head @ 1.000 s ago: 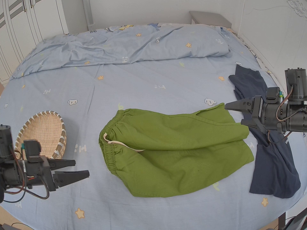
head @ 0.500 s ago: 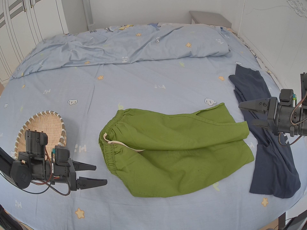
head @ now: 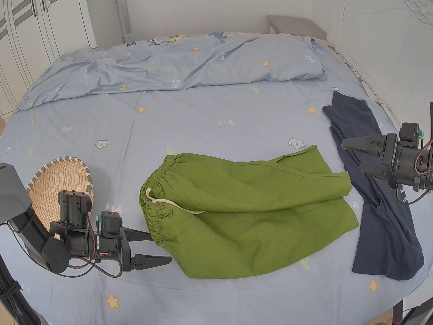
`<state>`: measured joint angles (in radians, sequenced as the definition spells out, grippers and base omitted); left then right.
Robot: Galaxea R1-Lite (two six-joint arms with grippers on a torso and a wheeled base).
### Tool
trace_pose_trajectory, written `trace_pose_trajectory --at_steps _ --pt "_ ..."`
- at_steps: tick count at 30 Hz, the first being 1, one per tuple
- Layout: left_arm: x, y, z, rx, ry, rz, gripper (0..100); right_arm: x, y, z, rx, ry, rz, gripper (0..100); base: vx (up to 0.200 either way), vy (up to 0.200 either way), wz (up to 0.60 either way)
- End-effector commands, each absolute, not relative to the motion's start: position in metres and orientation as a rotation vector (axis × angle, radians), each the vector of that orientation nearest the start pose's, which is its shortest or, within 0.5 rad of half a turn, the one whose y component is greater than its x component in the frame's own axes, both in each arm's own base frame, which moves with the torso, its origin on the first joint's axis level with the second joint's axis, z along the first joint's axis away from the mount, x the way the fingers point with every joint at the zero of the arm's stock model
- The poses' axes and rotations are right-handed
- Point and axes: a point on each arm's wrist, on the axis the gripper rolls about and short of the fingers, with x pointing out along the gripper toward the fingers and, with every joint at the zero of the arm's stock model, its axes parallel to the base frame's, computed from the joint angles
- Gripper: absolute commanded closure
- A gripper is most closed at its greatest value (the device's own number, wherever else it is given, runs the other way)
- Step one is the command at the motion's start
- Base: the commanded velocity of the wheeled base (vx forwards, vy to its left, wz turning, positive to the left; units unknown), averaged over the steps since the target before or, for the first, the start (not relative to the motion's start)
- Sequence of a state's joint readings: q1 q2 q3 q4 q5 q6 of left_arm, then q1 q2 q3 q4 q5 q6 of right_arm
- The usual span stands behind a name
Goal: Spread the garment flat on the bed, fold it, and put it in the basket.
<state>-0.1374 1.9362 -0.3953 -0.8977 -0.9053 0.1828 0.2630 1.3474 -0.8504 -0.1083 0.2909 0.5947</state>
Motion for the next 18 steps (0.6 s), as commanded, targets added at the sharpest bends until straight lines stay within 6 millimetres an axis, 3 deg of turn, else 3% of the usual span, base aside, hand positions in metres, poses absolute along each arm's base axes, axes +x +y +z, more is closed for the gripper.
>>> trace_pose_trajectory --at_steps 1,10,18 --pt "0.265 -0.056 0.041 -0.102 0.555 -1.061 0 0.208 0.063 0.237 0.578 0.545 0.413 0 0.0 0.0 0.0" --pt "0.279 -0.059 0.034 -0.093 0.488 -1.061 0 0.209 0.063 0.236 0.579 0.55 0.411 0 0.0 0.0 0.0" --pt "0.28 -0.061 0.035 -0.089 0.479 -1.068 0 0.21 0.063 0.235 0.579 0.544 0.412 0 0.0 0.0 0.0"
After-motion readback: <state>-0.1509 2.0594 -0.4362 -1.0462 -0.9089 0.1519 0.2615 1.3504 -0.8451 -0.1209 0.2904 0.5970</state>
